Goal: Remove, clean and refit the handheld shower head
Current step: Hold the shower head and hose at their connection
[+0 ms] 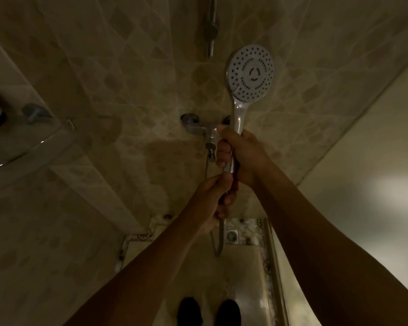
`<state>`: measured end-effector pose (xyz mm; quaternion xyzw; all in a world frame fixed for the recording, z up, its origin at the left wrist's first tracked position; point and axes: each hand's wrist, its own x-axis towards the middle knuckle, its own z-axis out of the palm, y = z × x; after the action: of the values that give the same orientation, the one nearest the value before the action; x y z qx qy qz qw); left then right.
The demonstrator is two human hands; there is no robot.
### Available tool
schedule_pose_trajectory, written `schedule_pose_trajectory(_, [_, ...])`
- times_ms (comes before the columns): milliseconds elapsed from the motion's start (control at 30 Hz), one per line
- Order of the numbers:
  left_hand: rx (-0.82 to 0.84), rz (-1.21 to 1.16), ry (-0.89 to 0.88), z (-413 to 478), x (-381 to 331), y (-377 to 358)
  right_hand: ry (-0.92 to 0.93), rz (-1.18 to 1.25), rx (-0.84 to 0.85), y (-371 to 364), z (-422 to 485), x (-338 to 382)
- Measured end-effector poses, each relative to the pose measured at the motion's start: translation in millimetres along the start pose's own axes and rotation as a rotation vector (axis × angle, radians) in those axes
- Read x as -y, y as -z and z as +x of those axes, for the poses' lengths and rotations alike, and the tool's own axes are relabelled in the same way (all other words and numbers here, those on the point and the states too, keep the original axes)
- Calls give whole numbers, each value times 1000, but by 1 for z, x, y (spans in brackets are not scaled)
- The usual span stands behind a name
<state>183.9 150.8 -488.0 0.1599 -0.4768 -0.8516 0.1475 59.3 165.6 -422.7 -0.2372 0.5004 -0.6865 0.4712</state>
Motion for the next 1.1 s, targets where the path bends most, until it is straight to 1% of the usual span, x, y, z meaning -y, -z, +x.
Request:
schedule_pose_trajectory(67, [12,22,3,3,1,0,16,-32,10,3,-2,4])
schedule_pose_trajectory(167, [-56,111,-22,6,3,-3,60,-68,-16,6,-4,4])
schedule_pose_trajectory(267, [-153,160,-62,9,9,-7,91,-96,-50,11,-5,1])
schedule_pose_trajectory(433, [-408,291,-91,11,18,-18,189,-240,-166,16,-5,-8])
schedule_pose_trajectory(533, [-466,319,-144,13,21,-24,207,-278,-206,19,-4,-9])
schedule_pose_trajectory(667, [-454,317,-207,10,19,-33,228,-307,-192,23,-3,-6])
schedule_pose_trajectory(767, [-379,325,-224,8,16,-36,218,-249,-143,26,-5,0])
schedule_pose_trajectory(900, [-313,330,-177,7,15,-35,161,-150,-85,30,-6,6])
schedule_pose_trajectory(1100, [-263,156,-65,6,20,-33,143,-148,-17,32,-10,6])
